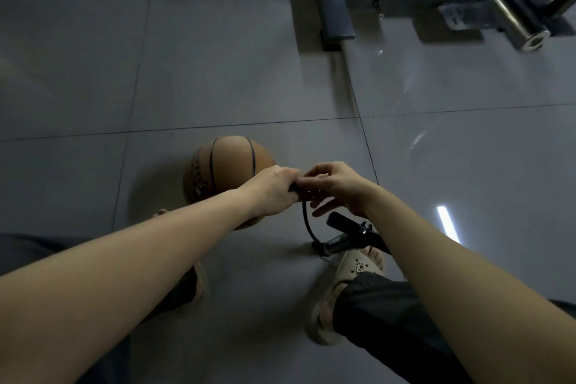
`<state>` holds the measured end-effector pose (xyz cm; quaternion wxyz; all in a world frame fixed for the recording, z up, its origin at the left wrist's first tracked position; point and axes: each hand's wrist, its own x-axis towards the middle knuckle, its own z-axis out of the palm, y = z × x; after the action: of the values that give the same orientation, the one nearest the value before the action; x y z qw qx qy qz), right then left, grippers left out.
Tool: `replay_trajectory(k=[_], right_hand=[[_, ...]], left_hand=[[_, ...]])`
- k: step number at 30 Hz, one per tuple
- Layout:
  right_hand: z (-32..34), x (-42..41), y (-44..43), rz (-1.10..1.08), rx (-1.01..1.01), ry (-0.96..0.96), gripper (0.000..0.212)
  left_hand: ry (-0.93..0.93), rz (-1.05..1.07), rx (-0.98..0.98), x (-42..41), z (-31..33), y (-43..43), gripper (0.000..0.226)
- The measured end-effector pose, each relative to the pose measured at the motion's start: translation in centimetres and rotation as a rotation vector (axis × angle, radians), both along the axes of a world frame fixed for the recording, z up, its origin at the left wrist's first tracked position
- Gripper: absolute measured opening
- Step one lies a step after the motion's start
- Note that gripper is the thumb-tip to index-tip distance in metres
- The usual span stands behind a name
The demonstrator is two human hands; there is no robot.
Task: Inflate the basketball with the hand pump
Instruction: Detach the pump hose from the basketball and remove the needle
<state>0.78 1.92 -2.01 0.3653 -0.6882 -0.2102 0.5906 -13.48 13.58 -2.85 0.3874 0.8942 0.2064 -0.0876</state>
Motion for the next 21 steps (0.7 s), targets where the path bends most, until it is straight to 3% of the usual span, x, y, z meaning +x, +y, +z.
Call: replay_trajectory(k=[2,4,7,11,16,21], right_hand=[[0.2,0.2,0.0,-0.001,0.033,-0.042,0.033],[0.1,0.8,-0.3,-0.027,0.049,-0.042,0.03],[0.2,1.3,-0.5,-0.039,0.038,-0.033,0.029],[0.1,1.1,-0.5,-0.001,0.043,-0.039,0.025],[-0.1,1.0,-0.7,0.057,0.087,-0.042,0.017],[0.1,1.3,-0.9,0.091,0.125,-0.03,0.02]], left_hand=[[0.005,0.025,-0.054,0.1,0.5,0.2,0.018],[0.024,0.088,-0.246,0.1,0.7,0.9,0.005],[0.051,0.204,-0.427,-0.2,0.8,2.2,0.016],[0.029,0.234,-0.4,-0.6,1.2,2.9,0.01],[0.057,0.124,-0.245,-0.4,2.2,2.9,0.013],[0.117,0.154,-0.335,-0.7,2.6,3.0,0.017]])
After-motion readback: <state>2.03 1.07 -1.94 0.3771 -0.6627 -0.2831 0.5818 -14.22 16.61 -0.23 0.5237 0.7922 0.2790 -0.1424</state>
